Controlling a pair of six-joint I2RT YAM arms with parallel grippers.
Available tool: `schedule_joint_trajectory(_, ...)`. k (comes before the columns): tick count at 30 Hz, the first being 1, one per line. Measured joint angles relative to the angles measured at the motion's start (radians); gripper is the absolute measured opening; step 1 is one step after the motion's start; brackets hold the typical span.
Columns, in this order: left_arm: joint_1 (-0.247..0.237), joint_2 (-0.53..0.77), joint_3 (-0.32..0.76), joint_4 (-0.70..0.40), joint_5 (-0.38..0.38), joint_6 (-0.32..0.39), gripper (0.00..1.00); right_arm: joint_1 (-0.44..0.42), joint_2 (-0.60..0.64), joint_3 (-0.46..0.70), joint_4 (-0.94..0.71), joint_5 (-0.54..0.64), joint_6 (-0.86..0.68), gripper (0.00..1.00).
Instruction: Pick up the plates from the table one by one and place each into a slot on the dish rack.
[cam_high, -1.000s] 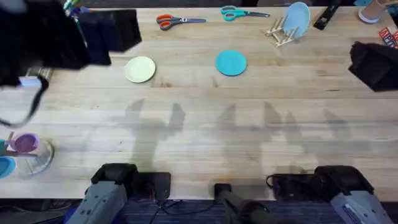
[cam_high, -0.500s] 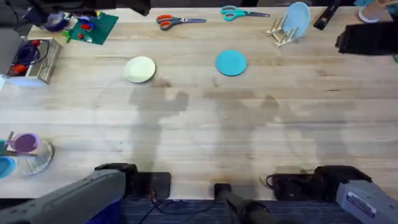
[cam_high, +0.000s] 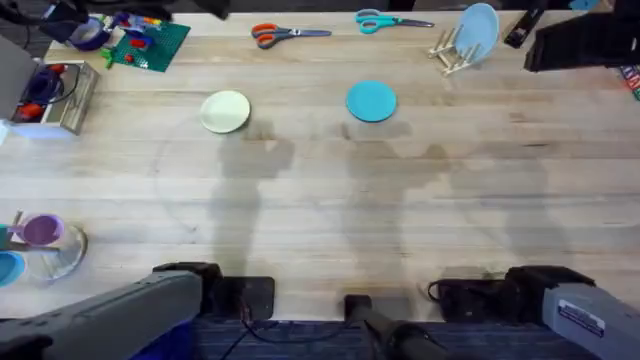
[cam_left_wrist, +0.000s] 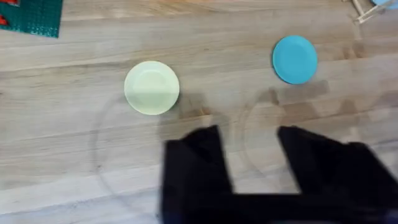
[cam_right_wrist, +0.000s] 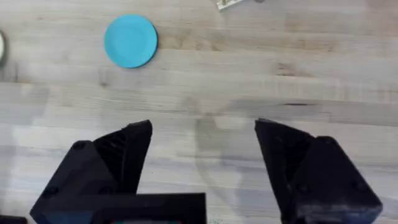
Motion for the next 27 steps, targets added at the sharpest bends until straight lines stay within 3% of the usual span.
schedule_joint_trajectory(3, 0.000, 0.000, 0.000, 0.000, 0.000, 0.000, 0.113, 0.000, 0.000, 0.001, 0.000, 0.000, 0.000, 0.995)
schedule_joint_trajectory(4, 0.000, 0.000, 0.000, 0.000, 0.000, 0.002, 0.069, 0.000, 0.000, 0.001, 0.001, 0.000, 0.000, 0.995)
schedule_joint_trajectory(8, 0.000, 0.000, 0.001, 0.000, 0.001, 0.002, 0.042, 0.000, 0.000, 0.001, 0.003, 0.000, 0.000, 0.994)
schedule_joint_trajectory(10, 0.000, 0.000, 0.001, 0.000, 0.081, -0.010, 0.039, 0.000, 0.000, 0.001, 0.003, 0.000, 0.000, 0.995)
schedule_joint_trajectory(17, 0.000, 0.031, 0.007, 0.008, 0.232, -0.013, 0.040, 0.000, 0.000, 0.001, 0.003, 0.000, 0.000, 0.995)
schedule_joint_trajectory(27, 0.000, 0.202, 0.008, 0.017, 0.435, -0.018, 0.041, 0.000, 0.000, 0.001, 0.003, 0.000, 0.000, 0.995)
